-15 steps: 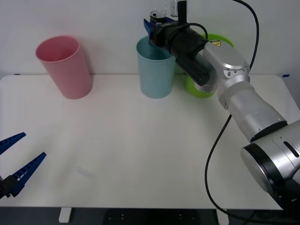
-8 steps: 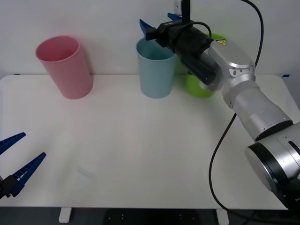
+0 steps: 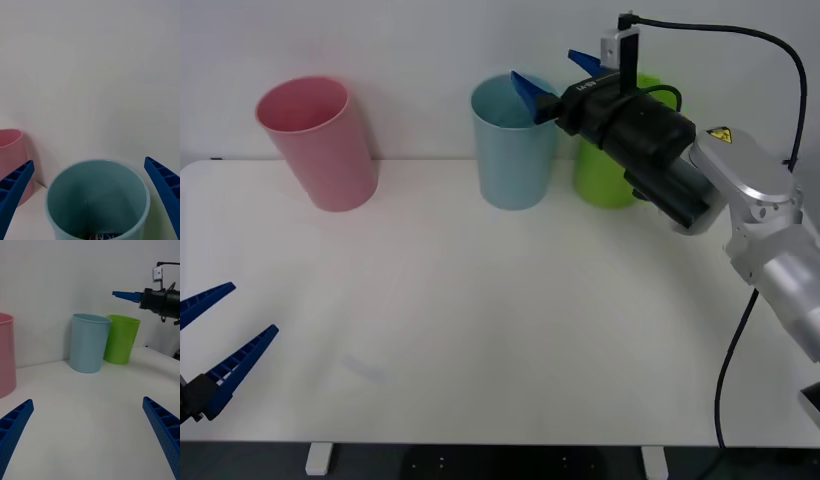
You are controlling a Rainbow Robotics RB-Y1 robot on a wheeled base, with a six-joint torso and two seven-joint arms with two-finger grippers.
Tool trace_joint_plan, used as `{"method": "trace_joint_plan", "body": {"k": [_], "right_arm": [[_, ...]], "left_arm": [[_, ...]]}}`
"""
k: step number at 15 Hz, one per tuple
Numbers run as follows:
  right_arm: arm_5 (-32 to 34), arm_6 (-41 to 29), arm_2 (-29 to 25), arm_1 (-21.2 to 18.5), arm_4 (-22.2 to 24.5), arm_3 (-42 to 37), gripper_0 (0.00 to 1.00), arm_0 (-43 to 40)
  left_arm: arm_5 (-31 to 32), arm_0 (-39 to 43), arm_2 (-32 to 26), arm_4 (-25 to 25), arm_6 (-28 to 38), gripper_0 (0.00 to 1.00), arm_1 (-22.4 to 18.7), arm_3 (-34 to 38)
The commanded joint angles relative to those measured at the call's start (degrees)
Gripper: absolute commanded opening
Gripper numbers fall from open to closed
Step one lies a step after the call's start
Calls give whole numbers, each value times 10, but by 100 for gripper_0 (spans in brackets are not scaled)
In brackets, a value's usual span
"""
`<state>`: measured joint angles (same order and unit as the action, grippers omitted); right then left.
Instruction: Grasp the object on the table and drop it into the matching bin: aluminum can to the light blue bin, PET bottle to the pink bin.
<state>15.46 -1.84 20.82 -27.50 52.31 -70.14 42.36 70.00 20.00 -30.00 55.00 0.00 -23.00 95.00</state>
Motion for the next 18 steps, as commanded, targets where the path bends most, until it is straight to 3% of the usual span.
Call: {"method": "trace_joint_plan", "body": {"k": [1,5,7,11,16,18], "right_arm": [[5,1,0,-50,-10,-82,100,-70],[26,14,-17,-106,-22,-154,100,-155],[69,27,-51,-121,-20,-182,100,-213],[167,58,-140,-137,-3,-239,100,-333],[255,160,-235,-140,2,-281,100,-469],[289,163,-267,-140,2,-293,100,-511]], "left_arm": [[0,0,0,0,0,100,0,0],[0,0,0,0,0,100,0,0],[0,0,0,0,0,100,0,0],[0,0,0,0,0,100,0,0],[0,0,0,0,0,100,0,0],[0,0,0,0,0,100,0,0]]}}
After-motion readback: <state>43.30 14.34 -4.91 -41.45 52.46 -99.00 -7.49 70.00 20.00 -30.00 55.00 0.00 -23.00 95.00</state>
